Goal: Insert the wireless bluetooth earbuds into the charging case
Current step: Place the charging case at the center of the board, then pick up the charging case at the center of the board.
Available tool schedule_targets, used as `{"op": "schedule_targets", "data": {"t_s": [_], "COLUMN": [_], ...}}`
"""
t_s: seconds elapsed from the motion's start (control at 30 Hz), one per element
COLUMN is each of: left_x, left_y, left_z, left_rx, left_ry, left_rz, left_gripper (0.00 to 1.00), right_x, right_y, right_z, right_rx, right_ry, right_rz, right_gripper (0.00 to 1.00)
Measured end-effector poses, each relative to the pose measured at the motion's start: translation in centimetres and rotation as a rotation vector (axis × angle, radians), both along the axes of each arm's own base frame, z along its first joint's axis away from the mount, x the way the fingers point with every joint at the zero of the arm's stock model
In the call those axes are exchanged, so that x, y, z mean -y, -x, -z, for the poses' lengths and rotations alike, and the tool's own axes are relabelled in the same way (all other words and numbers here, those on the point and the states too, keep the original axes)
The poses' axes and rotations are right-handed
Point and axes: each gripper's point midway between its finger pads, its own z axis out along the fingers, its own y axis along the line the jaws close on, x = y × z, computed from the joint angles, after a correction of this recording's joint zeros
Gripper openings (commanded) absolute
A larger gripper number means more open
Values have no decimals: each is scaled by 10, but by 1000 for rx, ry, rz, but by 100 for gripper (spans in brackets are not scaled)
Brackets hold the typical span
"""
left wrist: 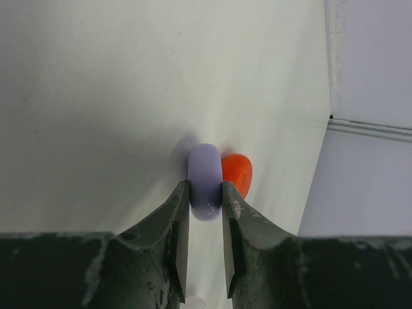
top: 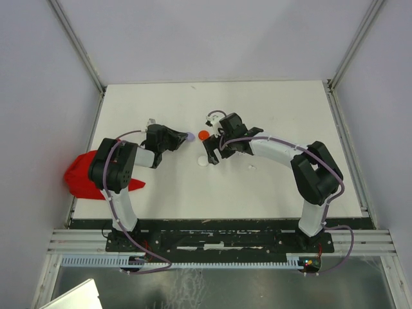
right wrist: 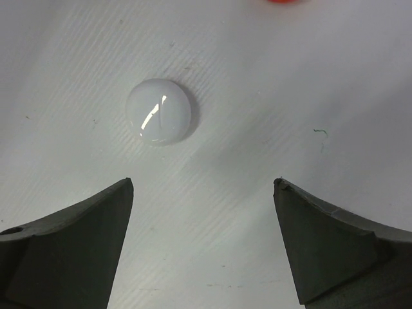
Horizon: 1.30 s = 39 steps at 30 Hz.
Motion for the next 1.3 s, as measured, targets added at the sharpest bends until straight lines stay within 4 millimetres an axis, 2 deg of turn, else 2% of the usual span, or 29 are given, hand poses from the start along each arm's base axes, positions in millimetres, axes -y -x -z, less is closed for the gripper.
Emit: {"op": "schedule_targets", "data": {"t_s": [0.07, 0.23, 0.4, 0.63, 0.93, 1.13, 1.3], "left_x": [-2, -9, -19, -39, -54, -60, -63], "left_y": [-1, 0, 0, 10, 38, 42, 42], "left_z": [0, 6, 3, -7, -38, -54, -55], "left_rx": [3, -22, -32, -69, -32, 4, 3], "left_ry": [-4, -18, -33, -73, -75, -65, -62], "left_rz": [0, -9, -35, -105, -141, -154, -158], "left_gripper": [41, 54, 62, 63, 63, 62, 62], "right_x": [-6, -22, -32, -43, -56, -61, -58], "right_y": [1, 3, 6, 2, -6, -9, -11], "right_z": [2, 6, 14, 24, 36, 42, 47], "right_rx": [-8, -21, -30, -13, 20, 49, 66], "right_ry": [0, -3, 17, 76, 139, 181, 222], "right_rz": [-19, -59, -78, -67, -39, -28, -13], "right_gripper": [98, 98, 98, 99, 99, 100, 100]}}
